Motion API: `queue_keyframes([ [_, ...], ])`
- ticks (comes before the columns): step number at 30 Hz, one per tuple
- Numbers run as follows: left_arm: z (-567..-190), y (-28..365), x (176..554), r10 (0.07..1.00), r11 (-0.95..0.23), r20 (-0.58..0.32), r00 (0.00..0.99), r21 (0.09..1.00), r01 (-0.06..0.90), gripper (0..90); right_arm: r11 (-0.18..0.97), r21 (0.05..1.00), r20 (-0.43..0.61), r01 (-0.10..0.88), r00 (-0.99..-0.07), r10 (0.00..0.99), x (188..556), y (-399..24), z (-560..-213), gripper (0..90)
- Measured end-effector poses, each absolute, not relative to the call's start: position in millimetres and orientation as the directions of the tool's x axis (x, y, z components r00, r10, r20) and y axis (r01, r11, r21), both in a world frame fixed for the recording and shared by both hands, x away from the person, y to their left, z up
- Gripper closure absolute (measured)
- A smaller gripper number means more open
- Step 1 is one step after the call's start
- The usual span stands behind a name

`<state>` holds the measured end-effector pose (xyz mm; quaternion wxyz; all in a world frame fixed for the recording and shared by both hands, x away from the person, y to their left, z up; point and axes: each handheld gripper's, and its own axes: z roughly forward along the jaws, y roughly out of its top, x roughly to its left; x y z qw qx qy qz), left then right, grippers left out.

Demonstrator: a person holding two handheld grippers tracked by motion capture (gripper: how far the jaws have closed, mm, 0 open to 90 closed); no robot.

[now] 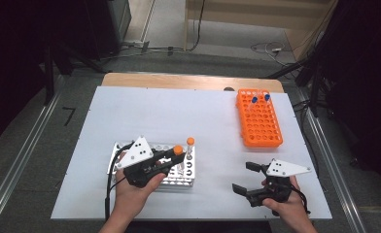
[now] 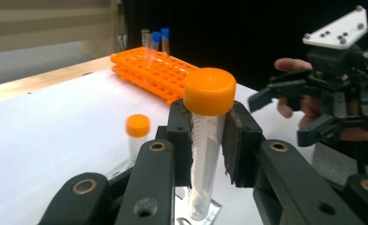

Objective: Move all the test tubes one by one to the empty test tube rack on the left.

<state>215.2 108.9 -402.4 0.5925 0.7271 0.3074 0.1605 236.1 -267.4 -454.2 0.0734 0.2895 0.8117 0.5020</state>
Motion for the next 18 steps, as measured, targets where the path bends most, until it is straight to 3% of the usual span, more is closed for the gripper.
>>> queue_keyframes([
  [18, -402, 123, 256, 0.710, -0.045, -0.161, 0.685, 0.961, 0.272, 74.9, 0.280, 0.858, 0.178, 0.431, -0.761, 0.624, 238, -308, -462, 5.3],
])
